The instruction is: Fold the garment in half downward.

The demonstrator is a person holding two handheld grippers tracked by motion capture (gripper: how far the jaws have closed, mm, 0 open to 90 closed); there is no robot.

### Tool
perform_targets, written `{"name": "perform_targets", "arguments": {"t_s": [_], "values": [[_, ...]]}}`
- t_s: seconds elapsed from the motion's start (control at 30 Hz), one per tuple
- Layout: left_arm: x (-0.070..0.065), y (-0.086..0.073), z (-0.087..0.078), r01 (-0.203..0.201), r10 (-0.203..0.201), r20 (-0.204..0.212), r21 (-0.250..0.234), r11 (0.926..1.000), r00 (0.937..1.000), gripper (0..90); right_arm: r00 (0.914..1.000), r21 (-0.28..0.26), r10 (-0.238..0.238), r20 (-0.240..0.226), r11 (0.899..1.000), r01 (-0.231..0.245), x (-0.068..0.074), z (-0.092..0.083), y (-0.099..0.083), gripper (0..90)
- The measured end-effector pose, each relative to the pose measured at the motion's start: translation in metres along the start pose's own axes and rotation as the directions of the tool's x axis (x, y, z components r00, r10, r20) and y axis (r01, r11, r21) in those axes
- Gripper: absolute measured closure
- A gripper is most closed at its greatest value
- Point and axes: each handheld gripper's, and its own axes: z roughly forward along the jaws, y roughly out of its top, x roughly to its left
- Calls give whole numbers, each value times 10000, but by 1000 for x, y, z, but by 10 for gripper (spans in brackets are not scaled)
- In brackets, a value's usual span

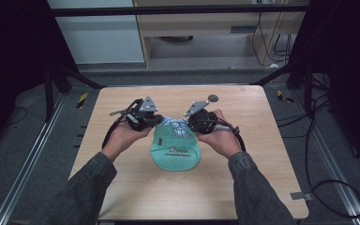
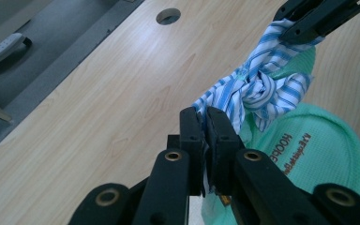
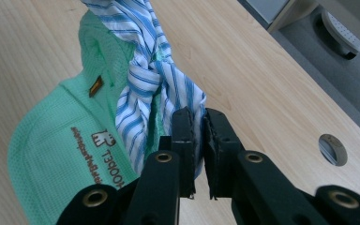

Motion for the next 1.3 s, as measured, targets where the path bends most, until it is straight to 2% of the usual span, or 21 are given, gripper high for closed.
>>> {"name": "perform_targets", "arguments": {"t_s": [0.37,0.67,0.87,1.1,1.3], "values": [[-11,-15,-2,113,-111,180,-129,9999,9998,865,9999,40,-104,66,9999,103,15,-1,-8,831],[-29,-34,-1,260,-261,404,34,9997,9988,865,9996,174,-295,-47,9994,296,35,6,-26,829],[-41,-41,0,185,-190,536,85,9998,9984,865,9996,257,-267,-121,9993,270,45,9,-38,827],[-50,-51,1,206,-211,667,82,9998,9976,864,9994,273,-254,-238,9993,261,52,11,-48,825],[-56,-61,1,270,-278,768,114,9996,9967,864,9982,310,-420,-425,9986,433,63,10,-53,823]]}}
